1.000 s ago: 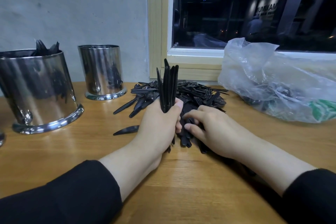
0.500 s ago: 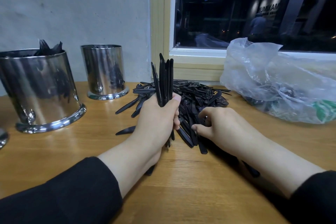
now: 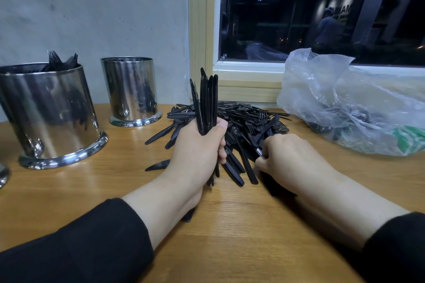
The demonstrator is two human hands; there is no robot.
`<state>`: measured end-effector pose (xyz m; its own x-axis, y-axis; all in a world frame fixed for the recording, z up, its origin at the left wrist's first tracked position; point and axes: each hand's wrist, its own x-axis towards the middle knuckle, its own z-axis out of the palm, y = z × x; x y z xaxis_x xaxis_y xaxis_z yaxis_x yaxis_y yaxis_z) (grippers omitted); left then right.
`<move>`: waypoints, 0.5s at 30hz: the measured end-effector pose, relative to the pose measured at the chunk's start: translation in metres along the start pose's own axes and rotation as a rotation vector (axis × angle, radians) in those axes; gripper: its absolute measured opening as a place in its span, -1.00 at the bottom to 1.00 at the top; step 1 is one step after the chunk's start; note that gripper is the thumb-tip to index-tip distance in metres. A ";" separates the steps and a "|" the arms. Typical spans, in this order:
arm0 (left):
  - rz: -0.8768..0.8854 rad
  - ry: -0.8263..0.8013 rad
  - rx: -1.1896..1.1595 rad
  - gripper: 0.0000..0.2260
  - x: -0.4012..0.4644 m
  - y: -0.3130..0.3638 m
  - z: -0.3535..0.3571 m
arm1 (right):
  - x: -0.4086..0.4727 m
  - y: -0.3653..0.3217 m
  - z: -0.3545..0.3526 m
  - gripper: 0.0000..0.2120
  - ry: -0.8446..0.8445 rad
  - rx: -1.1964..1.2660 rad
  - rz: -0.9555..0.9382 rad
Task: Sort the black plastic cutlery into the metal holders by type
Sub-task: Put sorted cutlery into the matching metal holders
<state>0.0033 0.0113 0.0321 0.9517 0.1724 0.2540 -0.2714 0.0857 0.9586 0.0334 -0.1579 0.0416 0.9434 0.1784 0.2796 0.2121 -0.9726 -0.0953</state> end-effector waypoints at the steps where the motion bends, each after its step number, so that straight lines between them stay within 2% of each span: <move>1: -0.001 0.001 0.000 -0.92 0.000 0.000 0.000 | 0.000 0.000 0.000 -0.85 -0.001 0.010 0.006; 7: -0.006 0.016 -0.014 -0.93 0.001 0.001 0.000 | 0.000 0.003 -0.007 -0.81 -0.020 0.165 0.061; 9: -0.020 0.033 -0.031 -0.90 0.001 0.001 -0.001 | -0.001 0.006 -0.011 -0.84 -0.008 0.310 0.068; 12: -0.074 0.052 -0.057 -0.74 0.002 0.001 -0.003 | -0.003 0.006 -0.014 -0.84 0.014 0.554 0.013; 15: -0.108 0.046 -0.086 -0.72 0.002 0.002 -0.003 | -0.006 -0.001 -0.016 -0.86 0.080 0.728 -0.057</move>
<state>0.0040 0.0145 0.0338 0.9689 0.2025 0.1422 -0.1813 0.1901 0.9649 0.0232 -0.1607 0.0549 0.9103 0.1874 0.3691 0.4021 -0.6118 -0.6811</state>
